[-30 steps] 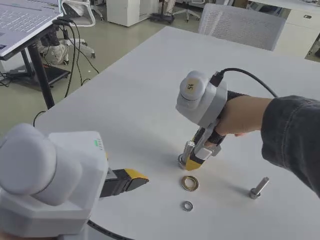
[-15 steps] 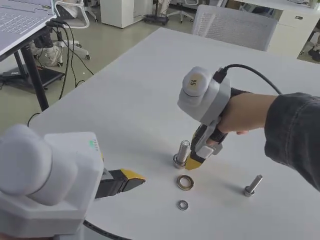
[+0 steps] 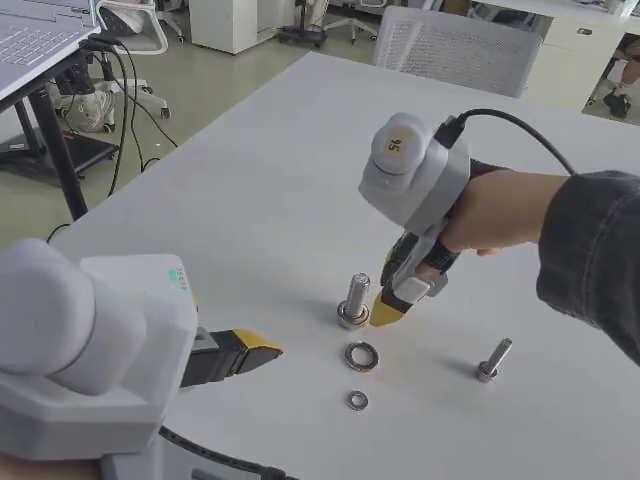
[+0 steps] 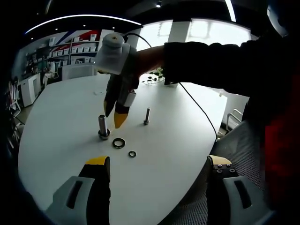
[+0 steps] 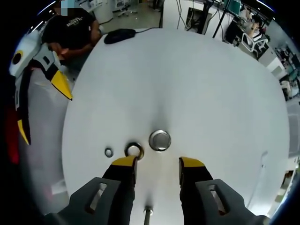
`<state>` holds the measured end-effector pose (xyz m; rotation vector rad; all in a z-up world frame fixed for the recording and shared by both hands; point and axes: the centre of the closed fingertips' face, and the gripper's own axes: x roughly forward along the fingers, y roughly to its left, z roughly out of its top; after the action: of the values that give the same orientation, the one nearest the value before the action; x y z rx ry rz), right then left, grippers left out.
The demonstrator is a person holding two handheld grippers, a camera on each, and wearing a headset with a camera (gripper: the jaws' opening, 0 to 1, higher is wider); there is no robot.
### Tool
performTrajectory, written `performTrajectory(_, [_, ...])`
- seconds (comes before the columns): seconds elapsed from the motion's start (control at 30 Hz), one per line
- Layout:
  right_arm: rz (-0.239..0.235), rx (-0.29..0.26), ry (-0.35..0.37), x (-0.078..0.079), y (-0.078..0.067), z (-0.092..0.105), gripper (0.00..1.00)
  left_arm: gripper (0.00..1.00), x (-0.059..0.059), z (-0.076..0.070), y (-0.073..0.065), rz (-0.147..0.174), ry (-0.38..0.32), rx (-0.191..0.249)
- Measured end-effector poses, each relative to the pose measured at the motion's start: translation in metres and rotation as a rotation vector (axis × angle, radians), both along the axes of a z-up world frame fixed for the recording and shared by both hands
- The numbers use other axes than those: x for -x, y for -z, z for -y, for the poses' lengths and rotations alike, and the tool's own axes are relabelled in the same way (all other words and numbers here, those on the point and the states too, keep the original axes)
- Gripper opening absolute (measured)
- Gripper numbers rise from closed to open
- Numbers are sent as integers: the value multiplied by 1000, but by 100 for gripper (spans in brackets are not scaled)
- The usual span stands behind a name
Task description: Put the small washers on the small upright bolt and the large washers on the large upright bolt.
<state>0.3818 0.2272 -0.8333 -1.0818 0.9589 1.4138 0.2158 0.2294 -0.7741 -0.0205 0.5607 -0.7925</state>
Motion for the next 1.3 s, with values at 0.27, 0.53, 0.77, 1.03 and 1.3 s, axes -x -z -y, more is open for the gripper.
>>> performTrajectory(0.27, [10,-10,7,11,-10,9,38,84,1,1,0,1,9,-4])
performTrajectory(0.53, [4,-15,19,20,-9,16,37,84,0,2,0,4,13,-10])
performTrajectory(0.77, [-11,-15,28,22,-5,18,37,84,-4,-1,-3,13,3,-7])
performTrajectory(1.03, [-24,-9,31,26,2,19,37,84,-9,-3,-5,16,-2,-12])
performTrajectory(1.3, [-36,-14,31,27,6,16,37,85,-20,-8,-6,30,-13,-14])
